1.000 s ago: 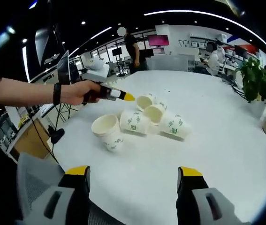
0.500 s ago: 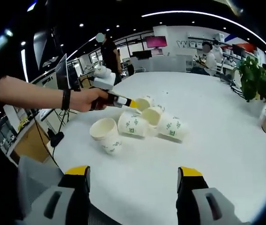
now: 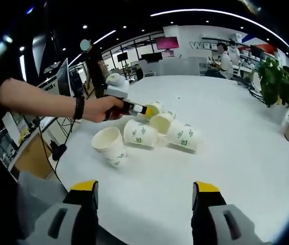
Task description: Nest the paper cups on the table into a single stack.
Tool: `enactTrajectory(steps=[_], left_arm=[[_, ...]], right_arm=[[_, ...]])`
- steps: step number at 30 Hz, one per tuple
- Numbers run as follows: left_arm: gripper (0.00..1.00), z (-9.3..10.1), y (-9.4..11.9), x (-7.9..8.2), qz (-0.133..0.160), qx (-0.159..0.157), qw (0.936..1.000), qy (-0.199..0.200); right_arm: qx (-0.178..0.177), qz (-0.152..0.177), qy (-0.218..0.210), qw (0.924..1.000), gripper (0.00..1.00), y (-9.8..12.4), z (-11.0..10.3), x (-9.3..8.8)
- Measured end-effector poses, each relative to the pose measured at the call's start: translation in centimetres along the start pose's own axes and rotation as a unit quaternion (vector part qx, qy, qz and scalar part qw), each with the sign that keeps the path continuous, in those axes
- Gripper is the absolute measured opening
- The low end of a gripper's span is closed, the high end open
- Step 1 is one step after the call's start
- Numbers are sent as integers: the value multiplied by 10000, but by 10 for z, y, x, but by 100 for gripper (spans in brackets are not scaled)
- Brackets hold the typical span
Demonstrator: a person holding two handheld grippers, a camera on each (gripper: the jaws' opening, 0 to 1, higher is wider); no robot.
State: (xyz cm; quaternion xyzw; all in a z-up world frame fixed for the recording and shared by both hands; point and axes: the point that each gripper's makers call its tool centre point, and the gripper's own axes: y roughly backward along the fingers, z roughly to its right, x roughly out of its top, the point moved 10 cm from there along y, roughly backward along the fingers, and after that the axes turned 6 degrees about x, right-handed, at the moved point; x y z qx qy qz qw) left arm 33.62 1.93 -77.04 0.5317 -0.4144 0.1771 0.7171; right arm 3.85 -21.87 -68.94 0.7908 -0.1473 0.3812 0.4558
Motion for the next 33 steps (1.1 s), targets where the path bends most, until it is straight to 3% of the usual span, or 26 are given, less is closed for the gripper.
enactTrajectory(steps=[3, 6, 13, 26, 30, 33], left_arm=[[36, -2, -7, -3, -4, 34, 10000, -20], [32, -3, -6, -1, 68, 84, 9997, 241], [1, -3, -19, 4, 234, 110, 9994, 244], [0, -13, -1, 13, 114, 26, 9999, 49], [0, -21, 4, 11, 67, 53, 9999, 54], [0, -39, 2, 17, 67, 69, 9999, 53]], right_arm=[[-7, -9, -20, 10000, 75, -1, 1, 2], [-7, -25, -26, 10000, 74, -5, 3, 4], [-24, -42, -84, 10000, 74, -6, 5, 2], [21, -70, -12, 10000, 74, -11, 6, 4], [64, -58, 40, 10000, 74, -13, 4, 7], [86, -40, 66, 9999, 74, -15, 3, 8]])
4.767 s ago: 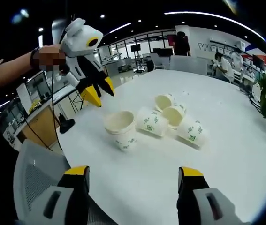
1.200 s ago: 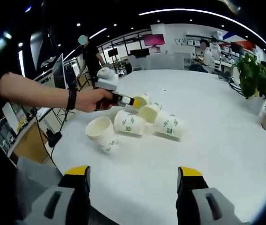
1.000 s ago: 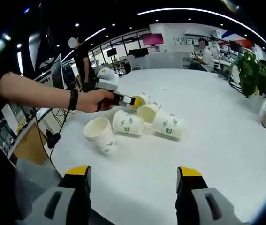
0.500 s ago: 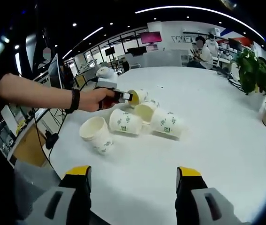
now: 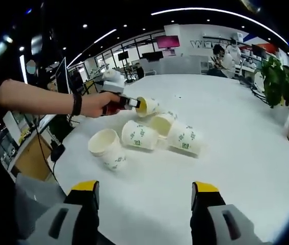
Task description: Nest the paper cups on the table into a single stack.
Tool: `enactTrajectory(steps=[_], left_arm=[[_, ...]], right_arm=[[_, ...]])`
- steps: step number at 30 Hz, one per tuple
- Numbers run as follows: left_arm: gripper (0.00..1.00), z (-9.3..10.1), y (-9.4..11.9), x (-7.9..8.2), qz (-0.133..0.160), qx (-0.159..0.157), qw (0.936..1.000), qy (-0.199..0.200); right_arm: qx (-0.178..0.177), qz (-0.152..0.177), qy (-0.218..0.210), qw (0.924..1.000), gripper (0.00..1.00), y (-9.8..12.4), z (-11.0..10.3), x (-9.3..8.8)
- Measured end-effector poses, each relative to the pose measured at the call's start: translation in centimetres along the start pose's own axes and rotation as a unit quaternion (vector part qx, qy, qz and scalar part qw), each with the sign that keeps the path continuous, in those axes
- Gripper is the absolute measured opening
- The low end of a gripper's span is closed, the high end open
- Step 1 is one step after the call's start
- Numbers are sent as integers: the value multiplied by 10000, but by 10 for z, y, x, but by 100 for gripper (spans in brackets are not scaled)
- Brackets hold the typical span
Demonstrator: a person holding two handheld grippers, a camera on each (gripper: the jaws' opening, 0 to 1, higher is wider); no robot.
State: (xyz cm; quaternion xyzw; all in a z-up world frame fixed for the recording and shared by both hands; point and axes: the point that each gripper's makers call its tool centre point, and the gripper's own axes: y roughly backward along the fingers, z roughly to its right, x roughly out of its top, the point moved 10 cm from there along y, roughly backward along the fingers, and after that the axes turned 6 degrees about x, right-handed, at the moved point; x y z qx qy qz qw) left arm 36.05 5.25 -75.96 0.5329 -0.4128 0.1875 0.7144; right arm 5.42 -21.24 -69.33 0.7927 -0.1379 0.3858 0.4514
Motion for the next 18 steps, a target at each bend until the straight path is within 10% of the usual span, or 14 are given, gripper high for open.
enactTrajectory(steps=[18], left_arm=[[0, -3, 49, 17, -73, -190, 9989, -425]], right_arm=[[187, -63, 270, 9994, 76, -4, -11, 4]])
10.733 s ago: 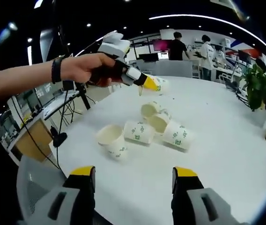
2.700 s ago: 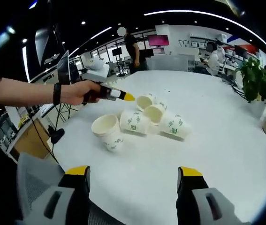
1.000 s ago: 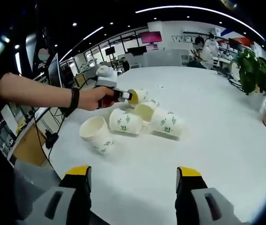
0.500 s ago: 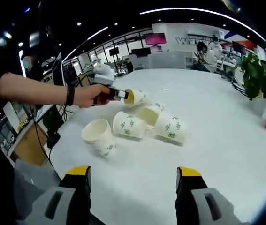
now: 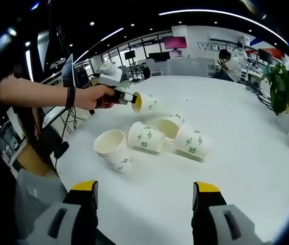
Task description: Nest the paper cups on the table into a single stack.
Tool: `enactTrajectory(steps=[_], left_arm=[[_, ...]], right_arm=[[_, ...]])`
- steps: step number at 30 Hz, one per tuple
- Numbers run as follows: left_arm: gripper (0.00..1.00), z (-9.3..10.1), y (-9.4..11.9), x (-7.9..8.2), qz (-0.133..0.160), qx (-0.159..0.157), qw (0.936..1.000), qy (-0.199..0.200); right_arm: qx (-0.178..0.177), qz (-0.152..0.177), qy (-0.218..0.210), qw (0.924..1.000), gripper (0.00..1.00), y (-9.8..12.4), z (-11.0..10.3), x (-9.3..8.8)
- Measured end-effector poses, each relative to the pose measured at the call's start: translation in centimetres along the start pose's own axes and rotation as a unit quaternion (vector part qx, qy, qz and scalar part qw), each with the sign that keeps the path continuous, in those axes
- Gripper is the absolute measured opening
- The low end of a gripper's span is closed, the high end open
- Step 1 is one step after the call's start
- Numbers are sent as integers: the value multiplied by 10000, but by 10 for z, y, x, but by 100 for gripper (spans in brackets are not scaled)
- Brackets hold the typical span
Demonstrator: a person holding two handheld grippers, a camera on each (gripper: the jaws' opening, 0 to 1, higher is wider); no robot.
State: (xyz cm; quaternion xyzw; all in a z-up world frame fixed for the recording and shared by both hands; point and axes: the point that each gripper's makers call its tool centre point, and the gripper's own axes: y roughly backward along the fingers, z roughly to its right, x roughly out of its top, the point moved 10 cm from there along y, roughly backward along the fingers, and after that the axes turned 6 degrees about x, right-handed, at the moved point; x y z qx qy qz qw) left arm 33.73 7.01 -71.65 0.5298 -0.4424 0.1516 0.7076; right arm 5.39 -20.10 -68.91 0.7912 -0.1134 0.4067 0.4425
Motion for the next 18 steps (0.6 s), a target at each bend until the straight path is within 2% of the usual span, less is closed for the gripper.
enactTrajectory(steps=[3, 5, 6, 9, 13, 15, 18], left_arm=[[0, -5, 7, 0, 7, -29, 10000, -84], [0, -3, 16, 6, -13, -88, 9994, -345], [0, -4, 18, 4, -30, -93, 9990, -435], [0, 2, 33, 5, -4, -131, 9985, -539], [0, 3, 41, 8, 5, -203, 9980, -594], [0, 4, 48, 7, -26, -285, 9981, -540], [0, 9, 56, 9, -100, -397, 9967, -704]], right_arm=[[51, -2, 55, 10000, 77, 0, 0, 1], [87, -8, 113, 9999, 77, -1, -1, 2], [106, -21, 145, 9998, 78, -1, -2, 2], [145, 2, 204, 9997, 78, 0, -4, 4], [172, 10, 279, 9995, 78, 1, -5, 6], [184, 5, 323, 9993, 79, 1, -6, 6], [189, -11, 358, 9992, 79, 2, -7, 6]])
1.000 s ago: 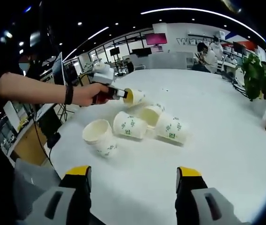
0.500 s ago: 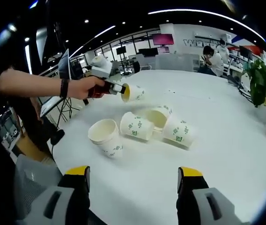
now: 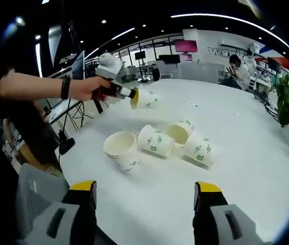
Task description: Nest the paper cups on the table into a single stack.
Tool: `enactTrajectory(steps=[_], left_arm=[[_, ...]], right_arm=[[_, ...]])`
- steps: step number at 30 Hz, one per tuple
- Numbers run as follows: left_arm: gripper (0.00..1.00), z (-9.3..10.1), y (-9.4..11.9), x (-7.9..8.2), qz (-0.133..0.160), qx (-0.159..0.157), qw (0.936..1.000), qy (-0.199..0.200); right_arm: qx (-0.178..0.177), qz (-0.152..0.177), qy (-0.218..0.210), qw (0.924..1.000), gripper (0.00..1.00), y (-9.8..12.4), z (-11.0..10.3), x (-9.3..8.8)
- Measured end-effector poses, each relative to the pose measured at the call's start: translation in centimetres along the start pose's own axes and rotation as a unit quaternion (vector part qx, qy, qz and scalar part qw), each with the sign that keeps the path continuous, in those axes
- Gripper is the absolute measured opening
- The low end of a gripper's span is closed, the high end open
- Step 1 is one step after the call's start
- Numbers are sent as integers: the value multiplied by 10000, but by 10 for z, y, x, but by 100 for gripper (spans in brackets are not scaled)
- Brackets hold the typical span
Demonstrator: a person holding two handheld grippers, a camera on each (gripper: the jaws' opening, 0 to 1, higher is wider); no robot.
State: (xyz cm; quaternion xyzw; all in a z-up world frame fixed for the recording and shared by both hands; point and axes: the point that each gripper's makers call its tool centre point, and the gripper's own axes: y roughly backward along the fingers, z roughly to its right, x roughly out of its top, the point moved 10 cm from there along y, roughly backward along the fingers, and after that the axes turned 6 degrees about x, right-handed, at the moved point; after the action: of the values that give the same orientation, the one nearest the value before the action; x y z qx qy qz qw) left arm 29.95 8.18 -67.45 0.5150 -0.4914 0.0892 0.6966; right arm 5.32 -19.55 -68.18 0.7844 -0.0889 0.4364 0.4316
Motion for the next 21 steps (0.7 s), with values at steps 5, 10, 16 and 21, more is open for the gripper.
enactTrajectory(steps=[5, 10, 16, 21], left_arm=[[0, 2, 12, 0, -71, -168, 9997, -143], [0, 9, 31, 5, -167, -337, 9987, -350], [0, 19, 47, 2, -324, -477, 9963, -634], [0, 20, 44, 1, -472, -711, 9929, -831]], right_arm=[[38, -38, 49, 10000, 79, 0, -3, -3], [62, -81, 112, 9999, 79, 0, -7, -4], [86, -33, 146, 9999, 79, 0, -10, 0], [120, -33, 187, 9997, 79, -1, -12, 0]])
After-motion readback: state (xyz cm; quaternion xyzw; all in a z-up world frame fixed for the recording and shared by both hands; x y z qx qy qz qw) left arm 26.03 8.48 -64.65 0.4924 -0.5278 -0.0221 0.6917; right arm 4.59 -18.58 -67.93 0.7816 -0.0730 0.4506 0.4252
